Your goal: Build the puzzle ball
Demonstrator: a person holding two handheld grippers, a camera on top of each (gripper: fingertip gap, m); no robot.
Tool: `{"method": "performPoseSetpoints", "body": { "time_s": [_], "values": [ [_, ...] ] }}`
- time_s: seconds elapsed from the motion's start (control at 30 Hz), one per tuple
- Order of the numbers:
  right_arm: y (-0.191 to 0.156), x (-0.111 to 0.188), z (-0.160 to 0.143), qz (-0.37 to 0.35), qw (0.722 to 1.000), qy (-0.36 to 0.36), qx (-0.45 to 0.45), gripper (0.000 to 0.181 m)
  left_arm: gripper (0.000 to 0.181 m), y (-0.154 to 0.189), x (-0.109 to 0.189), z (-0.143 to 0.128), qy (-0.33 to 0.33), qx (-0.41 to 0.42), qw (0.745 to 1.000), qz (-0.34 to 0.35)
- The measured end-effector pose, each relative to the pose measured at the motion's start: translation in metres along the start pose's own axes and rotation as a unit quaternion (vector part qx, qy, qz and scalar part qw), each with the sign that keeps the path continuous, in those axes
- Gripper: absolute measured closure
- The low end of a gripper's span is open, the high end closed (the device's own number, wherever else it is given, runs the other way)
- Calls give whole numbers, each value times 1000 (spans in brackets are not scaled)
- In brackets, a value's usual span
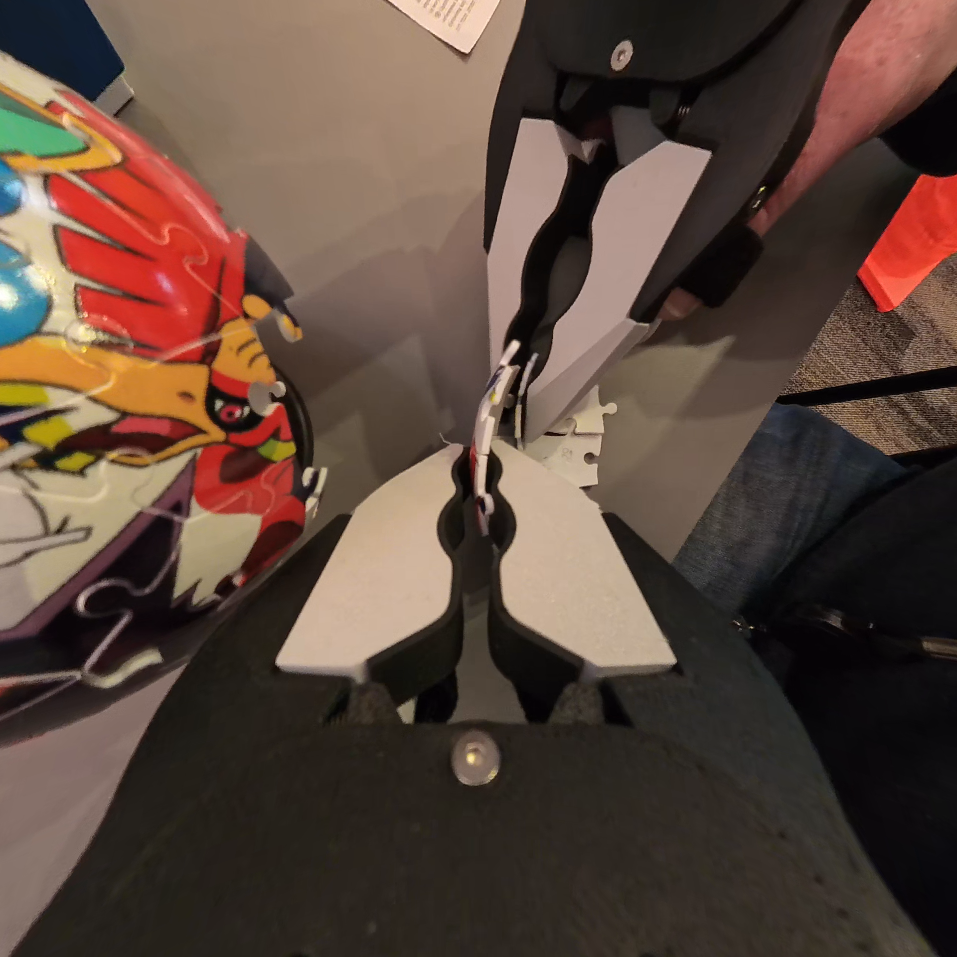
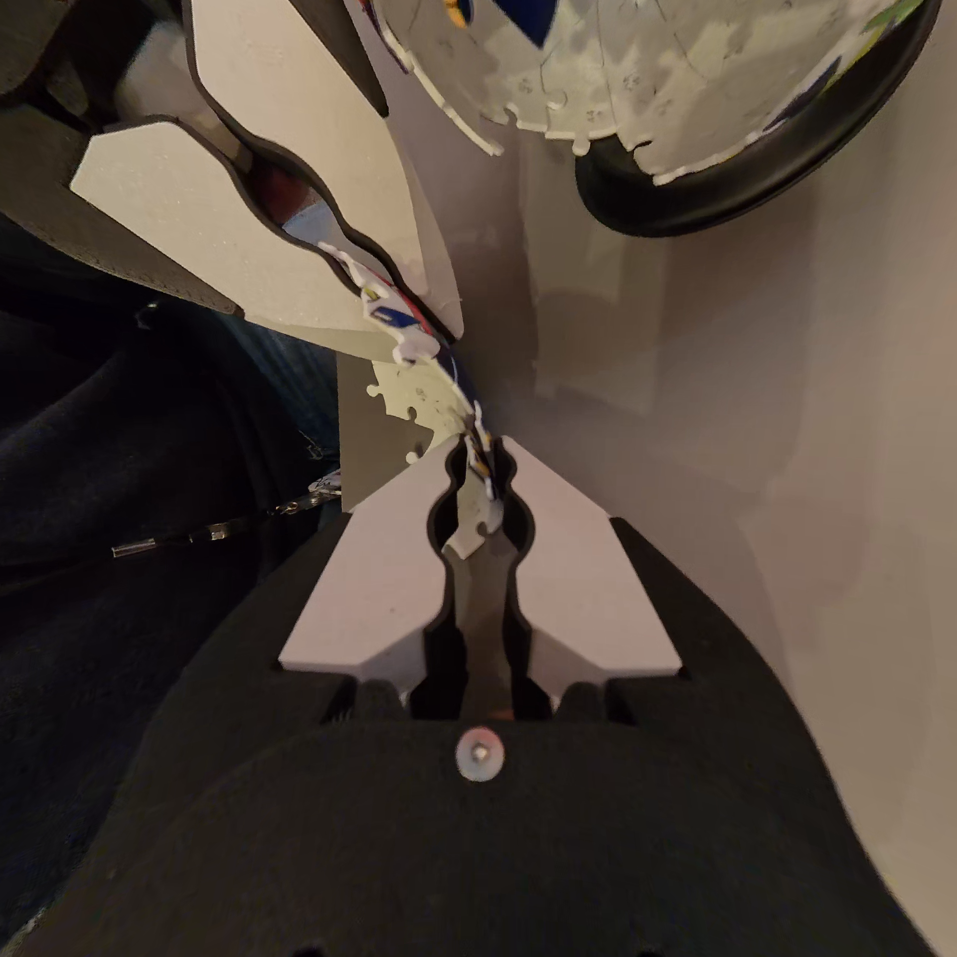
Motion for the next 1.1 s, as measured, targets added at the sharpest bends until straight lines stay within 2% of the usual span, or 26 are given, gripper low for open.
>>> {"method": "performPoseSetpoints", "body": {
  "time_s": [0.3, 0.37, 0.57, 1.1],
  "values": [
    [-1, 3, 2, 18, 1000, 8, -14, 162, 177, 1, 2, 2, 4, -11, 1000, 9],
    [1, 5, 3, 13, 1000, 12, -12, 170, 177, 1, 1, 2, 4, -10, 1000, 9],
    [3, 3, 4, 28, 1000, 3, -11, 176, 177, 1, 1, 1, 4, -12, 1000, 9],
    [4, 2, 5, 51, 998, -15, -24, 179, 177, 2, 1, 2, 6, -21, 1000, 10]
  ]
}}
Point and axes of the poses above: each gripper's, where its closed fingertips meet, x back along the fingers, z out of its top, y = z × x across the jaws, the point moved 8 cm from there along x, back along the fingers, and after that the axes turned 13 degrees about -x, right-handed, at the moved point
